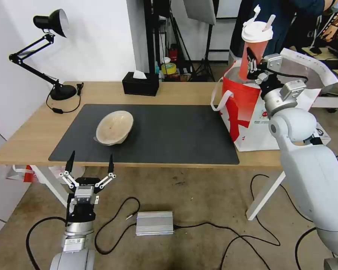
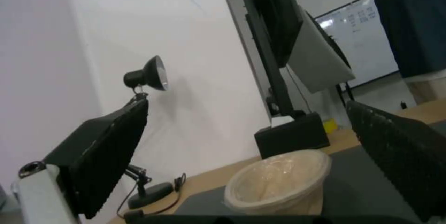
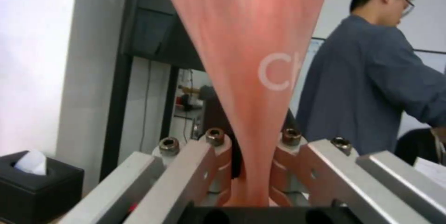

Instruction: Pick up the trash from the table and place it into the takeout bag.

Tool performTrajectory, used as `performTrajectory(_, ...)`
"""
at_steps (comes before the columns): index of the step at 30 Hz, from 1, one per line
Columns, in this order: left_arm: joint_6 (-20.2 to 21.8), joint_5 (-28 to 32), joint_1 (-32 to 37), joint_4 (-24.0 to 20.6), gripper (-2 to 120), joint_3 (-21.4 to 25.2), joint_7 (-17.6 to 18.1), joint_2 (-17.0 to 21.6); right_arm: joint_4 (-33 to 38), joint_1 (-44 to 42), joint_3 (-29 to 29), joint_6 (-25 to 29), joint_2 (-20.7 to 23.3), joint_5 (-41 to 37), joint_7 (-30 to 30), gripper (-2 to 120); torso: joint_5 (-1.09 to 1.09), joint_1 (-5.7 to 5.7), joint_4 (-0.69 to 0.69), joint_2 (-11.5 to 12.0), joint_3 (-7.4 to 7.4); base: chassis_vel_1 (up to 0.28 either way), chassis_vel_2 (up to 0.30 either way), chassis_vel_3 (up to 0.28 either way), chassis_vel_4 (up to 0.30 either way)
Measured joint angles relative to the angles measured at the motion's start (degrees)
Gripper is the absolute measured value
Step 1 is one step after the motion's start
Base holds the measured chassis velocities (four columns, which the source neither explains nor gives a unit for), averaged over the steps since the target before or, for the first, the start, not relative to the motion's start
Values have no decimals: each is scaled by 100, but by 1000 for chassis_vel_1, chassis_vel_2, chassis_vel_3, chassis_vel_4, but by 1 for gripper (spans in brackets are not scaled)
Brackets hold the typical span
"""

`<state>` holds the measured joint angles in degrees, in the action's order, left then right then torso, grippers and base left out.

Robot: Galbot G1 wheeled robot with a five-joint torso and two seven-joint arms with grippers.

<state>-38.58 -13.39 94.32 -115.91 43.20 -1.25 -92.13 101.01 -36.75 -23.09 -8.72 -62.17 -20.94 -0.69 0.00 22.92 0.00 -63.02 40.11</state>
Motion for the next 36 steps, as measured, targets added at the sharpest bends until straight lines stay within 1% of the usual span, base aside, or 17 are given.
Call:
performTrajectory(3, -2, 1, 2, -7, 100, 1, 2, 0, 58, 22, 2, -237, 19, 2, -122, 5, 0, 0, 0, 0, 0, 0, 0, 0, 0)
performTrajectory(4, -2, 1, 2, -7, 100, 1, 2, 0, 58, 22, 2, -237, 19, 2, -122, 5, 0, 0, 0, 0, 0, 0, 0, 0, 0)
performTrajectory(6, -4, 2, 2, -8, 100, 2, 5, 0, 153, 21, 1, -500, 33, -14, -256, 4, 0, 0, 0, 0, 0, 0, 0, 0, 0)
performTrajectory(8, -6, 2, 9, -9, 100, 2, 7, 0, 206, 13, -5, -642, 35, -18, -328, 4, 0, 0, 0, 0, 0, 0, 0, 0, 0)
performTrajectory(18, -15, 2, 34, -25, 100, 2, 9, 0, 300, 11, -29, -1116, 51, -17, -522, 4, 0, 0, 0, 0, 0, 0, 0, 0, 0)
performTrajectory(21, -16, 2, 36, -27, 100, 1, 10, 0, 308, 15, -33, -1209, 66, -31, -563, 4, 0, 0, 0, 0, 0, 0, 0, 0, 0)
performTrajectory(32, -19, 0, 48, -29, 100, 0, 10, 0, 180, 84, -26, -1241, 80, -37, -595, 4, 0, 0, 0, 0, 0, 0, 0, 0, 0)
performTrajectory(36, -19, 0, 55, -39, 100, 6, 10, 0, 121, 146, -8, -1328, 80, -37, -634, 4, 0, 0, 0, 0, 0, 0, 0, 0, 0)
